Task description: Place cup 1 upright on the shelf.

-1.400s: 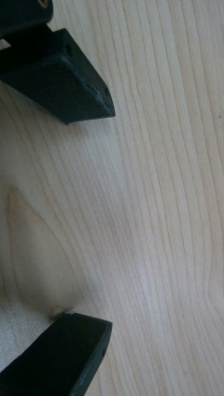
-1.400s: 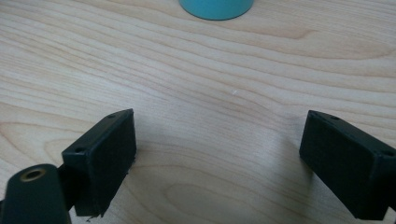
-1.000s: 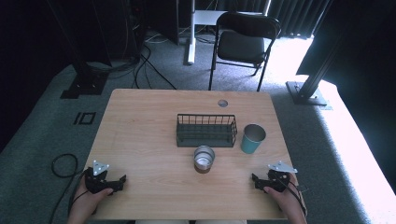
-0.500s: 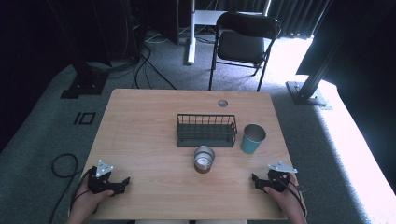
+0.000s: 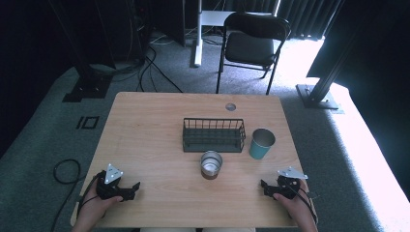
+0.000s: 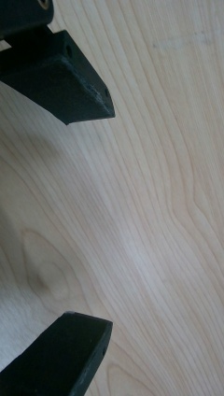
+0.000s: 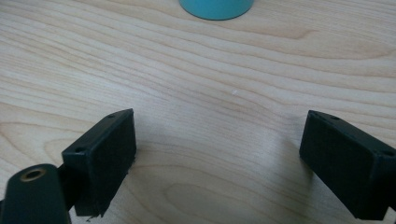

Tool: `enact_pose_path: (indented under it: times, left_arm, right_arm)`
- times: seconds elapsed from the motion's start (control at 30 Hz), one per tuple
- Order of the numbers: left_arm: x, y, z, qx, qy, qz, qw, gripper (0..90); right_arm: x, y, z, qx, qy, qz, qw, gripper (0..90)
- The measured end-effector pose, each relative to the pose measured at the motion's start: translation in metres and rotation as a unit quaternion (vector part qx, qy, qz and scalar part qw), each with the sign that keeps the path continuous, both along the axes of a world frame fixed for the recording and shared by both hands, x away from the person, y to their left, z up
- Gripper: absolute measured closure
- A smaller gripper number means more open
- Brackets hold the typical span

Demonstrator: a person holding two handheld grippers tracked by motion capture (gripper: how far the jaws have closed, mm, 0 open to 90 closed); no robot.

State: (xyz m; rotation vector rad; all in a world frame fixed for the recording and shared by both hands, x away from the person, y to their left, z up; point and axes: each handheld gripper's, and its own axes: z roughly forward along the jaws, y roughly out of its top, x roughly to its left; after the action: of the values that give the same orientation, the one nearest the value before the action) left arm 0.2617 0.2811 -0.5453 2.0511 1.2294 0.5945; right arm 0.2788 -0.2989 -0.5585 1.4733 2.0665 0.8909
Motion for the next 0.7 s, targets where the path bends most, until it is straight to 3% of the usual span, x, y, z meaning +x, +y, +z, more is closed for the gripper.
enact_pose_path:
  times: [0.7]
  left_arm:
    - [0.014,-0.036,0.011,-0.013,-0.017,-0.071,0.9972,2.6]
  right_arm:
    - [0.000,0.000,0.000,0.000,0.000,0.000,1.0000,10.2]
